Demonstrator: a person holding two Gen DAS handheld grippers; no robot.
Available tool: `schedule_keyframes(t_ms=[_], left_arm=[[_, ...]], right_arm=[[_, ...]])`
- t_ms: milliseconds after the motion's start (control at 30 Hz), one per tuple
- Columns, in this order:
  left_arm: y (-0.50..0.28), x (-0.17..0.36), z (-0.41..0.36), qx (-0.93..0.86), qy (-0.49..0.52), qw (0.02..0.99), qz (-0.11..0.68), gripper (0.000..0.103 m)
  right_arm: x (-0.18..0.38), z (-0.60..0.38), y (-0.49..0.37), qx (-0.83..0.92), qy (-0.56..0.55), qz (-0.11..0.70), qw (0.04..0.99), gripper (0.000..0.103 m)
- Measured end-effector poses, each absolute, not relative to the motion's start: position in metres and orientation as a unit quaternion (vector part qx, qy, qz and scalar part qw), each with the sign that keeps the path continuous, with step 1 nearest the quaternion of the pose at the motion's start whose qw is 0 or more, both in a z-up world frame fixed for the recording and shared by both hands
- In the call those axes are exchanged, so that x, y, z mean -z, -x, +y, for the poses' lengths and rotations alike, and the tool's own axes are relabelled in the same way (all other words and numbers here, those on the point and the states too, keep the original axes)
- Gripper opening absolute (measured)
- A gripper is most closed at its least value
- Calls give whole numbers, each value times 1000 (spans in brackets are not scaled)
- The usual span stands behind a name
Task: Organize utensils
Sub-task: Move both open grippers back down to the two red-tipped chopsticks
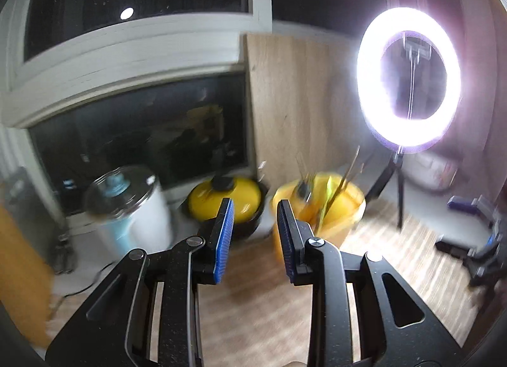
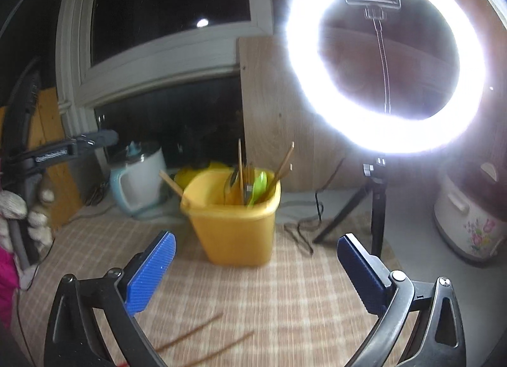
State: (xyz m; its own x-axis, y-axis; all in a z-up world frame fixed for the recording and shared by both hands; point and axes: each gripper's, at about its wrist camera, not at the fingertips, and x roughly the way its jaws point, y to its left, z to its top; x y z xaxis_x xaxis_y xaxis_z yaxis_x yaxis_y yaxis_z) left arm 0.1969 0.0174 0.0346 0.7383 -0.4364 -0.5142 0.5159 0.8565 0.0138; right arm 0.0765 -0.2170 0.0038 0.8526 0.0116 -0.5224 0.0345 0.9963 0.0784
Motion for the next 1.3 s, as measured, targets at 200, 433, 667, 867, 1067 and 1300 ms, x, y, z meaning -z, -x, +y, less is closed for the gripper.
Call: schedule_keyframes(t_ms=[200, 433, 667, 867, 1067, 1300], left_arm=[[-152, 20, 31, 259, -95, 897, 346, 28], [-113, 75, 10, 289, -96, 856, 418, 27], [-103, 114, -20, 330, -86, 805, 485, 11], [-97, 131, -33, 335, -113, 788, 505, 11], [-102, 142, -35, 336, -121, 777, 519, 11], [-112, 149, -34, 335, -114, 772, 528, 11]], right_arm=[[37, -227, -53, 3, -104, 358, 928, 103], [88, -257, -47, 36, -175, 468, 866, 103], [113, -251, -53, 4, -217, 527, 822, 85], [139, -233, -63, -22, -276, 565, 777, 59], [152, -218, -76, -20, -295, 584, 756, 43], [156, -197, -98, -4, -283, 594, 753, 36]])
